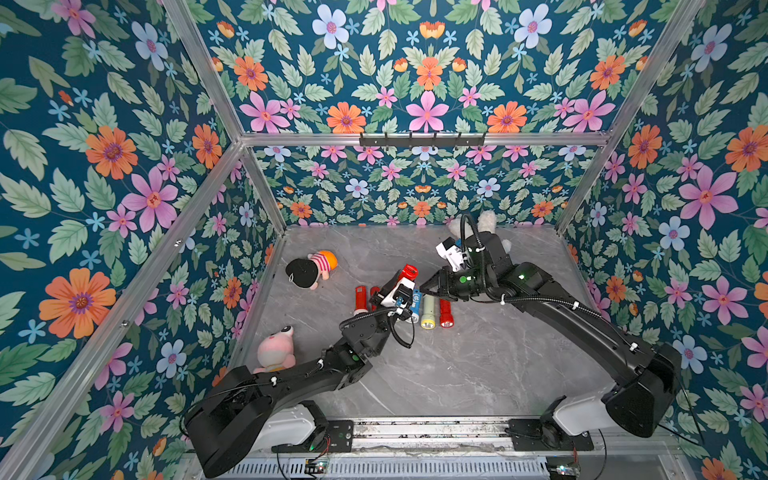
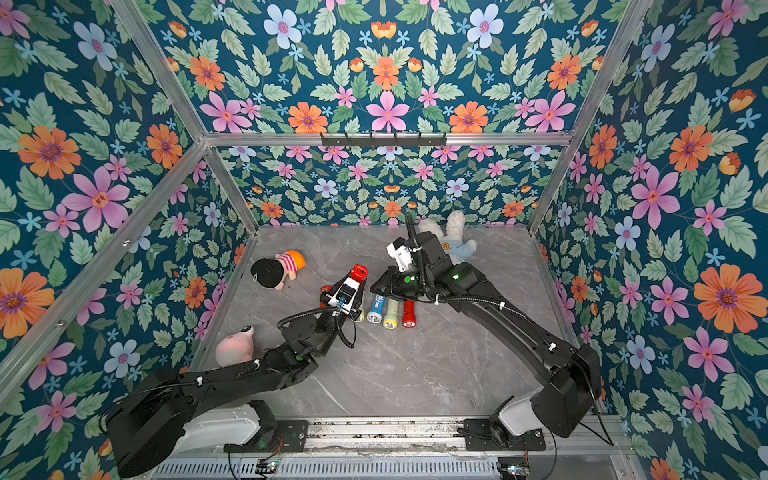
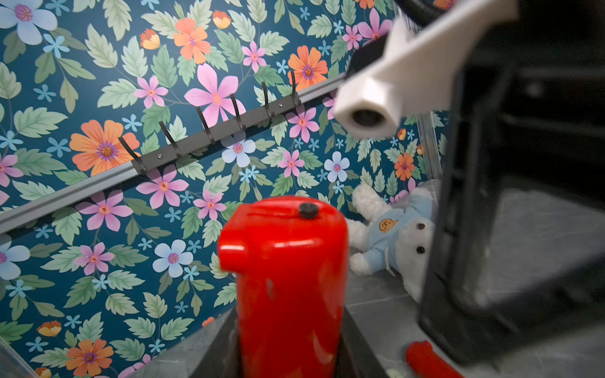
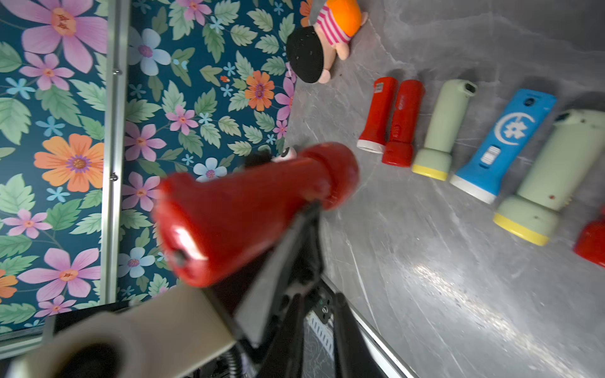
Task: Close the plug at the bottom of the flashlight
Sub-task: Close the plug of the flashlight, then place the flashlight at the center of the board.
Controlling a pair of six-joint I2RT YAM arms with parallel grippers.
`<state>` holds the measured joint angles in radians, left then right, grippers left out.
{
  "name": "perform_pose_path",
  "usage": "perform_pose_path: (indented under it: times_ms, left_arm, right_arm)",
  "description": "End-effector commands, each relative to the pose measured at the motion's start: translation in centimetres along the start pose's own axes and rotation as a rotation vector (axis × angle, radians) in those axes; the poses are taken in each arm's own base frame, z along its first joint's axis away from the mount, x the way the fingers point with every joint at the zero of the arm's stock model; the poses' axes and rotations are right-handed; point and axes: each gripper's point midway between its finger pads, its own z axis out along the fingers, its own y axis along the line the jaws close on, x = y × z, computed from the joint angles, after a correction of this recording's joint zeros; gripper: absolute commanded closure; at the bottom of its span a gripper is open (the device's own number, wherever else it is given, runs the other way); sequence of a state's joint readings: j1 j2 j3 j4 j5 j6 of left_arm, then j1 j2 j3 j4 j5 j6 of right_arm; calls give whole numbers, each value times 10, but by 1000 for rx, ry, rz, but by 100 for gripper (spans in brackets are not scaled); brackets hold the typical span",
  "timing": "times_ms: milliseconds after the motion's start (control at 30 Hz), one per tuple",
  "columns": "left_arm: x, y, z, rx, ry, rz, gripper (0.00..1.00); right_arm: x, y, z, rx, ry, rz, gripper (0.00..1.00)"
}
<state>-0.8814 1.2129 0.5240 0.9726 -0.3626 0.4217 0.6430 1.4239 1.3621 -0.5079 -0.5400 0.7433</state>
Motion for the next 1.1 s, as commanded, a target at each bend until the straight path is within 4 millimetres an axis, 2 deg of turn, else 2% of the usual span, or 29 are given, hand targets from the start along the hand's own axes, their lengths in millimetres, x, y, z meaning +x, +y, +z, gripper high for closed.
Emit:
perform_pose_path:
  times_ms: [0,100,200,300,433,567,700,933,1067]
  left_arm:
    - [35,21,8,-93,200,-55,100]
    - [70,63,14,-230,375,-221,100]
    - [111,101,9,-387,578,-335,100]
    - [148,118,9,-440,794,-390,100]
    - [192,115,12,-380,1026,-475,100]
    - [224,107,14,-291,1136,-528,100]
    - [259,110,-1,-251,1251,-602,100]
    - [275,123,-18,-241,1273,-674,100]
    - [288,118,-24,-223,1316,-677,100]
  right_arm:
    - [1,-12,-11,22,-35,1,75]
    - [6,-27,-22,55,-58,9,73]
    - [11,-40,-31,76,-73,18,73]
    - [14,-48,-37,76,-82,28,73]
    - [17,-54,-39,77,-80,29,73]
    - [17,-56,-43,70,-89,23,72]
    - [17,-58,-48,67,-98,18,72]
    - [15,-66,-48,68,-98,24,72]
    - [12,-67,-45,62,-93,27,72]
